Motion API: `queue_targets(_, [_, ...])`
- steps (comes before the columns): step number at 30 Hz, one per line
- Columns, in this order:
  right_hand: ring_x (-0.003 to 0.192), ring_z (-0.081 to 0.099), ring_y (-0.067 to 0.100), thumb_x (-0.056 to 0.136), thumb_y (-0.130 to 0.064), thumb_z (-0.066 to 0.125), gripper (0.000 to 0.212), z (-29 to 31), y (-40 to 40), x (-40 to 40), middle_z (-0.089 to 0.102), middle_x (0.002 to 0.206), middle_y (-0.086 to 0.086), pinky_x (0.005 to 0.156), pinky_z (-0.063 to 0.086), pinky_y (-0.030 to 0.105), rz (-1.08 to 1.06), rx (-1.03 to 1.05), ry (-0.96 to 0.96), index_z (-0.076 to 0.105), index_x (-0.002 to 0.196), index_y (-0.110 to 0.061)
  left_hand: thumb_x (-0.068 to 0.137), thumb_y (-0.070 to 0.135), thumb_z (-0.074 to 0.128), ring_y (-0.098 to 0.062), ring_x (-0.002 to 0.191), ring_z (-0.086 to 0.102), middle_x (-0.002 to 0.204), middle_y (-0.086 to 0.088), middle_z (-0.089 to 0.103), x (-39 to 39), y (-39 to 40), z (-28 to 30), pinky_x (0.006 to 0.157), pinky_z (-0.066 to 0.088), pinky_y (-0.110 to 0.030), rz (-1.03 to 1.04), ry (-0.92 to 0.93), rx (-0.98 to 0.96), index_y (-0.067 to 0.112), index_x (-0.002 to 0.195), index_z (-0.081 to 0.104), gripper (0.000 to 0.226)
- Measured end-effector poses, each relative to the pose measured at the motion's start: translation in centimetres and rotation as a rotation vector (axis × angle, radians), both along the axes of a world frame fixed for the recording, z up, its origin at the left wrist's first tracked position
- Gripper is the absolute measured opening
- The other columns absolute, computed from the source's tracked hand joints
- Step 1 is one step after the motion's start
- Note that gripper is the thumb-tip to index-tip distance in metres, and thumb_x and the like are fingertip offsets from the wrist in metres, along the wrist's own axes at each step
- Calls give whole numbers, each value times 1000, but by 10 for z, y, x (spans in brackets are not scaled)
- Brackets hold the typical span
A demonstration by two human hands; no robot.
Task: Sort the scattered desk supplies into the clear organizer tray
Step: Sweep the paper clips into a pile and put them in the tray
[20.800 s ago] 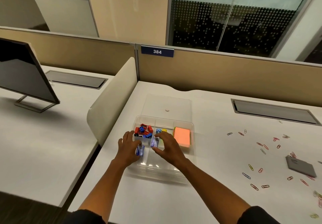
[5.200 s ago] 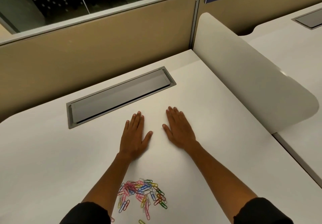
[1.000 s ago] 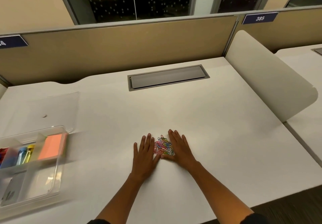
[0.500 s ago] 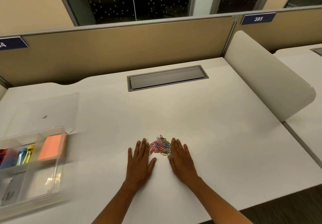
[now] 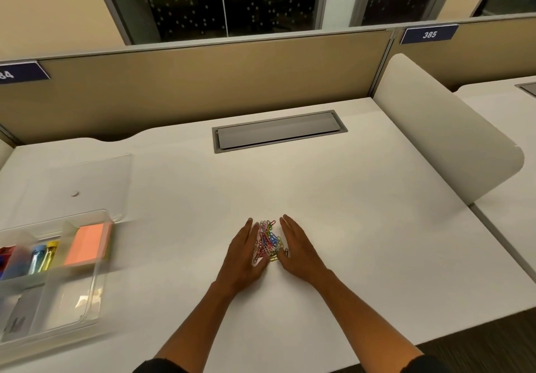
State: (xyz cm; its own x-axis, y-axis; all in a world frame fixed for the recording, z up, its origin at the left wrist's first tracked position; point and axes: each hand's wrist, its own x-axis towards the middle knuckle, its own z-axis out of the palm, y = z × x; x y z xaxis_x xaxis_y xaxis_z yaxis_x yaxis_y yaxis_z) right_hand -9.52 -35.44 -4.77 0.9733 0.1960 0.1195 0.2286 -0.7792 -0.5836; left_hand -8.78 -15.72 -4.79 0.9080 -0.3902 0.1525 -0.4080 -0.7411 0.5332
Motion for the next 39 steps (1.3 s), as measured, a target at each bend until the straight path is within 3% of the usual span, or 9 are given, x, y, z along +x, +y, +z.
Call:
queue_targets(4, [146, -10, 14, 81, -50, 47, 93, 7, 0, 6, -5, 158, 0, 119, -5, 35, 176, -162, 152, 1, 151, -9, 81, 48, 59, -25, 127, 42, 144, -15, 43, 8, -2, 2, 101, 38, -37, -41, -11, 25, 7, 139, 41, 73])
queue_targets(10, [145, 17, 20, 86, -14, 50, 70, 8, 5, 9, 25, 155, 7, 117, 22, 37, 228, -41, 117, 21, 150, -9, 86, 25, 56, -17, 105, 49, 121, 3, 57, 12, -6, 11, 84, 43, -25, -69, -2, -48, 21, 122, 59, 36])
queue_targets(14, [111, 53, 24, 91, -13, 47, 37, 7, 17, 7, 61, 121, 3, 92, 49, 35, 168, 5, -62, 54, 127, -14, 88, 11, 57, -6, 90, 48, 101, 8, 59, 11, -7, 11, 73, 37, -17, -5, 20, -84, 24, 105, 66, 23])
queue_targets(17, [97, 52, 22, 94, -18, 47, 22, 9, 20, 7, 61, 105, 1, 76, 49, 36, 117, -53, -50, 60, 111, -15, 86, 8, 58, -5, 79, 44, 88, 7, 56, 10, -2, 11, 64, 32, -15, 16, 22, -71, 20, 96, 66, 18])
queue_targets(23, [83, 56, 19, 88, -12, 55, 12, 13, 18, 13, 63, 90, 4, 73, 47, 34, 11, 99, 30, 66, 94, -11, 81, 12, 63, -10, 80, 55, 88, 6, 59, 12, 12, 14, 68, 47, -30, 60, 28, -167, 16, 90, 65, 9])
queue_targets(27, [86, 62, 17, 85, -8, 62, 16, 16, 14, 13, 66, 95, 4, 77, 54, 34, -41, 203, -18, 66, 100, -9, 75, 30, 76, -13, 117, 49, 132, 2, 54, 7, 24, 12, 95, 40, -23, 98, 42, -142, 15, 122, 59, 52])
queue_targets(32, [116, 51, 18, 87, -23, 64, 45, 18, 14, 6, 56, 127, 2, 101, 44, 32, -60, 101, 35, 53, 129, -15, 72, 54, 69, -16, 127, 38, 144, 0, 42, 4, 32, 10, 101, 35, -25, 38, 97, -80, 16, 135, 49, 77])
queue_targets(35, [134, 34, 24, 89, -32, 58, 64, 16, 20, 1, 34, 150, 5, 110, 29, 33, 25, -116, 103, 33, 146, -18, 75, 53, 57, -27, 126, 42, 138, -10, 47, 2, 24, 13, 103, 39, -35, -5, 94, -4, 9, 133, 51, 73])
queue_targets(39, [129, 38, 29, 93, -21, 51, 48, 23, 39, -2, 38, 149, 4, 100, 40, 38, 35, -317, 80, 42, 140, -24, 81, 20, 66, -25, 113, 46, 123, -7, 55, 0, 6, 23, 88, 37, -23, 7, 88, -20, 12, 122, 59, 42])
